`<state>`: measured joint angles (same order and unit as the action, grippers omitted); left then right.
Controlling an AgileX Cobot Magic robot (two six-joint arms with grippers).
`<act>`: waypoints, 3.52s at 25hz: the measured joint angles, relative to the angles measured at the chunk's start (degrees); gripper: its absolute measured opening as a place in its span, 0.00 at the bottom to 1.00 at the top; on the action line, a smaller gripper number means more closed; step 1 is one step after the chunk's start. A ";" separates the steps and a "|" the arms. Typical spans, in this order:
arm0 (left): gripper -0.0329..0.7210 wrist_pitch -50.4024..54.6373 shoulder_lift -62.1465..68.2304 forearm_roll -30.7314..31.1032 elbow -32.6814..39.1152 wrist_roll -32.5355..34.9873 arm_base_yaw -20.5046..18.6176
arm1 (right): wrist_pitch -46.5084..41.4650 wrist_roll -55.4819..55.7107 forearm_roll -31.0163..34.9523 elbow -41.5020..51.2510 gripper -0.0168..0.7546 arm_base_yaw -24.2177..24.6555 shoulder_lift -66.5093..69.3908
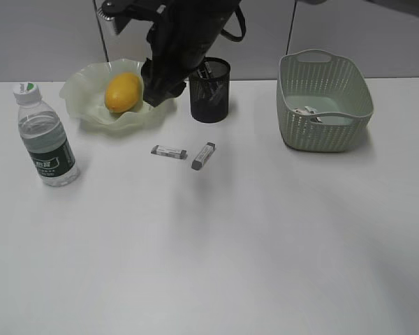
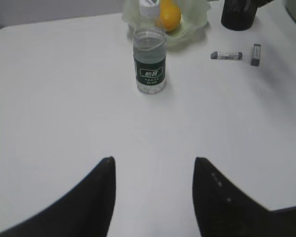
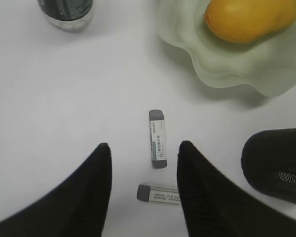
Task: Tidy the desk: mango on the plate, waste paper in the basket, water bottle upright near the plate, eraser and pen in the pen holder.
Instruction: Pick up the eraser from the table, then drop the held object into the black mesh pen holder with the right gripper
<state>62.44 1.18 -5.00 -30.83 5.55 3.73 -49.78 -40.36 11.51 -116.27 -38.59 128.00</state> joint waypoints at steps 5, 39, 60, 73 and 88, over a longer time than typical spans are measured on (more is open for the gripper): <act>0.56 -0.90 -1.52 -0.12 0.43 0.00 0.00 | 5.10 -3.20 0.36 -0.05 0.49 0.05 3.58; 0.54 -0.90 -1.52 -0.19 0.43 0.00 0.00 | 13.88 -4.66 2.28 -1.19 0.48 3.28 15.72; 0.54 -0.90 -1.52 -0.19 0.43 0.00 0.00 | 12.75 -6.48 4.64 -3.87 0.32 3.28 19.70; 0.54 -0.90 -1.52 -0.24 0.43 0.00 0.00 | 9.68 -0.94 3.97 -5.77 0.24 3.28 16.99; 0.53 -0.90 -1.52 -0.24 0.43 0.00 0.00 | 29.67 46.32 -17.63 -6.44 0.24 5.42 8.26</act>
<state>61.54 -0.34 -5.23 -30.39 5.55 3.73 -20.11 5.96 -6.12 -122.71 -33.18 136.26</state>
